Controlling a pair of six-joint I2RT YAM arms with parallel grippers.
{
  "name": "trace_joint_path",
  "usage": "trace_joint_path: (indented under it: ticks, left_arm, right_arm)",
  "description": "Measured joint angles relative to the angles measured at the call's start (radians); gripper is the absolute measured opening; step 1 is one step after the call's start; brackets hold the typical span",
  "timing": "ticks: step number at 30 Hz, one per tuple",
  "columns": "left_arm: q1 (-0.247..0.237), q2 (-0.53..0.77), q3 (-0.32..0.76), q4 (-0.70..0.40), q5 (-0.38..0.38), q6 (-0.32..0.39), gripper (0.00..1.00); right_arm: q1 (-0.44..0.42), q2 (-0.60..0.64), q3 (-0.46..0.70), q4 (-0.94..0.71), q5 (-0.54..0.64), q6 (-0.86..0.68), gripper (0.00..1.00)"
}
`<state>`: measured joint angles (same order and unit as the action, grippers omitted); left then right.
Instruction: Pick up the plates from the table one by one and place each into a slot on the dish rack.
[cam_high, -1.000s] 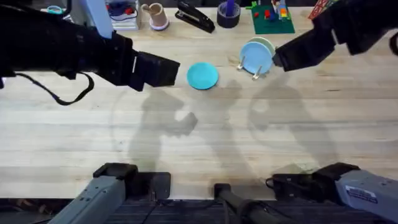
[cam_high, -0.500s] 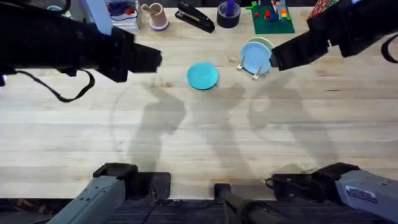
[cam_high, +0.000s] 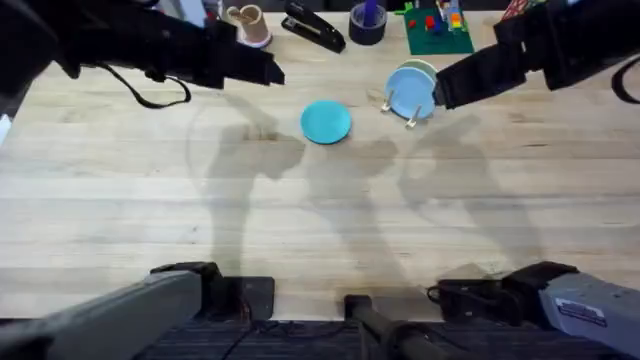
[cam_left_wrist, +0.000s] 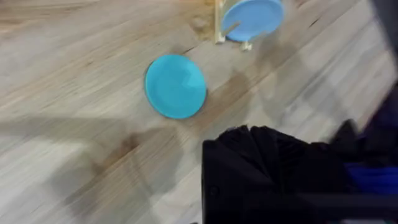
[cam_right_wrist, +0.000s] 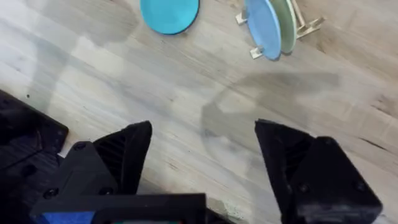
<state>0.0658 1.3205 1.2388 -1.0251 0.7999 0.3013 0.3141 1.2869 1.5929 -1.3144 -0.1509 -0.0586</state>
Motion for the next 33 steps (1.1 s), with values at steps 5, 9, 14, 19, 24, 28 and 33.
trace_joint_path:
  ticks: [5, 9, 14, 19, 24, 28, 33]
  left_arm:
    - [0.067, 0.128, 0.000, 0.010, 0.165, 0.034, 0.040]
    - [0.067, 0.245, 0.000, 0.030, 0.258, 0.061, 0.041]
    - [0.067, 0.382, 0.000, 0.058, 0.312, 0.093, 0.040]
    - [0.063, 0.472, 0.000, 0.111, 0.323, 0.104, 0.040]
    - [0.035, 0.521, 0.000, 0.161, 0.302, 0.095, 0.041]
    - [0.002, 0.548, 0.000, 0.194, 0.271, 0.083, 0.041]
    - [-0.015, 0.572, 0.000, 0.257, 0.233, 0.036, 0.041]
  right_arm:
    - [0.000, 0.000, 0.000, 0.000, 0.000, 0.007, 0.995]
    - [0.000, 0.000, 0.000, 0.000, 0.000, 0.008, 0.995]
    - [0.000, 0.000, 0.000, 0.000, 0.000, 0.011, 0.993]
    - [0.000, 0.000, 0.000, 0.000, 0.000, 0.014, 0.994]
    - [0.000, 0.000, 0.000, 0.000, 0.000, 0.015, 0.995]
    - [0.000, 0.000, 0.000, 0.000, 0.000, 0.019, 0.995]
    - [0.000, 0.000, 0.000, 0.000, 0.000, 0.034, 0.995]
